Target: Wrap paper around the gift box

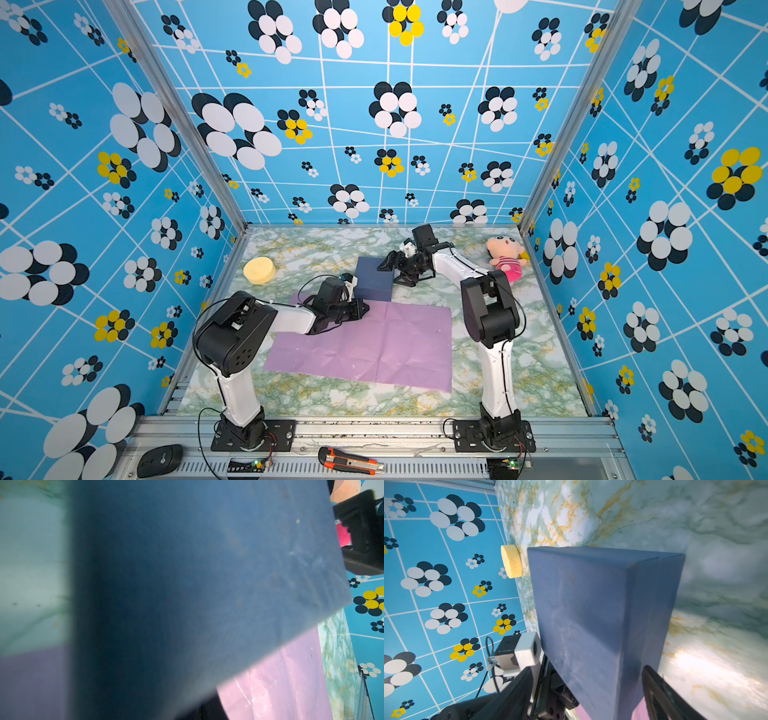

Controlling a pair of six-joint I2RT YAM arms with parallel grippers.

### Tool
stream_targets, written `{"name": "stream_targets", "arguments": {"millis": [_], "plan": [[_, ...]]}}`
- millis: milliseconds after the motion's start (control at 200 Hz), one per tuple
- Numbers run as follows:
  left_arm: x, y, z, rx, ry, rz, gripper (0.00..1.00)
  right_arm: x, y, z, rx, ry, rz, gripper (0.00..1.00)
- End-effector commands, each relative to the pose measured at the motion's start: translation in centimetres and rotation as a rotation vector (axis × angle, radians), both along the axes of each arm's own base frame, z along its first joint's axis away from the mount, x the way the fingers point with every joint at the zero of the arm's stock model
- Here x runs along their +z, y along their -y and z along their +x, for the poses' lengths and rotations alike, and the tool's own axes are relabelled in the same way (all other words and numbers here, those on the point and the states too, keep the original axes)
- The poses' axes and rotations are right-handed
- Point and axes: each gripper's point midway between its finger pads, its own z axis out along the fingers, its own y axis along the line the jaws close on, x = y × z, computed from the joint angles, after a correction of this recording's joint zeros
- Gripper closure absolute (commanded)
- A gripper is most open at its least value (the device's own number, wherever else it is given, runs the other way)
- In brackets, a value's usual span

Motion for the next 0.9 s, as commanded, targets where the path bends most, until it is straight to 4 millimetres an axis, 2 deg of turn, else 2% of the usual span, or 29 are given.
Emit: {"name": "stream_targets", "arguments": {"millis": [0,60,155,245,330,465,555,695,895], "plan": [[-4.0,-2.3,-1.9,0.036,-0.094,0.115,1.00,2.0,2.3,-1.4,-0.033,0.067,-0.072,0.20],[-4.1,-2.3,-2.0,0.037,-0.096,0.117,1.00,2.4,2.9,-2.6,-0.047,0.082,-0.082,0.30],[-4.0,-2.2,-1.9,0.037,-0.092,0.114,1.00,1.8,3.2,-5.3,-0.069,0.076,-0.069,0.45],[-4.0,-2.2,-1.8,0.037,-0.089,0.113,1.00,0.5,2.9,-7.6,-0.096,0.058,-0.054,0.55],[-3.9,-2.1,-1.7,0.035,-0.086,0.109,1.00,-0.3,2.3,-8.6,-0.125,0.049,-0.021,0.61],[-3.9,-1.9,-1.9,0.031,-0.088,0.110,1.00,-1.6,0.2,-9.1,-0.144,0.035,0.037,0.69],[-4.0,-2.0,-1.9,0.032,-0.088,0.111,1.00,-2.4,-0.8,-8.8,-0.162,0.029,0.062,0.74],[-4.0,-1.9,-2.1,0.028,-0.089,0.109,1.00,-4.0,-1.2,-8.1,-0.205,0.012,0.078,0.79],[-3.8,-2.0,-2.1,0.032,-0.084,0.112,1.00,-6.1,-1.8,-8.5,-0.214,-0.031,0.085,0.85]]}}
